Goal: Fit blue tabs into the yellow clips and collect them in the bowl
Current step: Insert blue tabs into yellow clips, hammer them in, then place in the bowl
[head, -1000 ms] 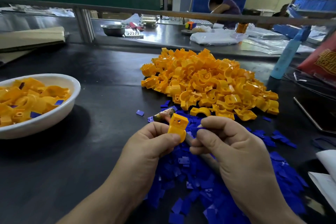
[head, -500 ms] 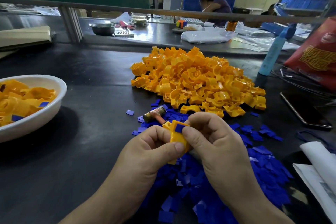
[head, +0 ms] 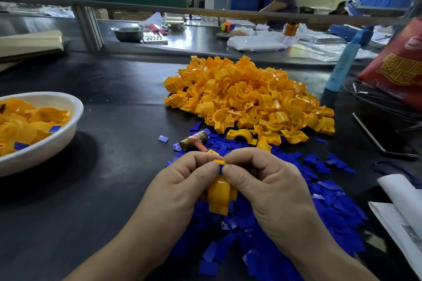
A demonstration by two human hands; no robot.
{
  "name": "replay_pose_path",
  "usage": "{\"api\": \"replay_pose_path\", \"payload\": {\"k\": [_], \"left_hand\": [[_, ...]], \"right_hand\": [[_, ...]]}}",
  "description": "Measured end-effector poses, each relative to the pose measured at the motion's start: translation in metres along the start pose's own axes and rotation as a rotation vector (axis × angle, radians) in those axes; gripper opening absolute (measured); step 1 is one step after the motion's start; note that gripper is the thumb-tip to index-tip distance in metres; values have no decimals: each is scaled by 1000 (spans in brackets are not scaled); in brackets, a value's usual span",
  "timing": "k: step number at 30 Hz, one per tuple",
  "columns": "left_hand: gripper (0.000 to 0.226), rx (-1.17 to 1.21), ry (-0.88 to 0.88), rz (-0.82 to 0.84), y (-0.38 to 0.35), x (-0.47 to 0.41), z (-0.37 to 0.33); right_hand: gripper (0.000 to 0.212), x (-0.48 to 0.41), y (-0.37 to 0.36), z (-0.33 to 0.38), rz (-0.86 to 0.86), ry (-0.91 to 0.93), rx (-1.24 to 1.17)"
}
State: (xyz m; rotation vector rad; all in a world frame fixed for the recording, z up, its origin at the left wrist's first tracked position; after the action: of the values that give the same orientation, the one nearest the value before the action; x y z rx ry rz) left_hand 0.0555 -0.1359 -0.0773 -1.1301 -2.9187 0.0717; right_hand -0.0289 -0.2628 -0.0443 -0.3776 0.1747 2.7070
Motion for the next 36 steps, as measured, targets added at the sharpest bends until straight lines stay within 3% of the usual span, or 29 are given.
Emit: {"api": "replay_pose_path", "payload": {"k": [8, 10, 13, 16, 18, 20, 27, 30, 33, 36], "left_hand": [[23, -132, -47, -22, 1, 4, -10], [20, -197, -46, -70, 8, 2, -17], [11, -341, 33, -223, 36, -5, -22], [15, -722, 143, -317, 64, -14, -16], [15, -1023, 161, -352, 76, -19, -11], [20, -1148, 175, -355, 81, -22, -7], [40, -1240, 303, -387, 95, -20, -9], [64, -1317, 375, -343, 96, -16, -11], [54, -1447, 377, -302, 92, -16, -10], [43, -1467, 338, -297, 90, -17, -9]], "right_hand": [[14, 2, -4, 0, 16, 39, 30], [19, 1, -2, 1, -4, 101, 238], [41, -2, 7, 0, -69, 203, 784], [48, -4, 15, -10, -8, 71, 1162], [50, -3, 16, -18, 53, -29, 1247], [45, -3, 14, -21, 70, -65, 1248], [18, -3, 12, -21, 104, -60, 1271], [15, -4, 16, -15, 92, -193, 1007], [15, -3, 13, -6, 88, -216, 716], [10, 2, 4, 0, 153, -167, 617]]}}
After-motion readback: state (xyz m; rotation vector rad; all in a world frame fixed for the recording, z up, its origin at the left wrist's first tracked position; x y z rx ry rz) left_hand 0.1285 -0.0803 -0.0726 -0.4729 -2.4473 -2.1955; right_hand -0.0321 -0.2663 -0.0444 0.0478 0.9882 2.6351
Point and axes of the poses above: each hand's wrist, its own x-axis away from the middle knuckle, its own y-axis out of the back of the hand, z = x × y, the point moved 3 cm from there along -x, towards the middle knuckle, and after that the axes turned 6 degrees about -x, right-handed, at the moved point
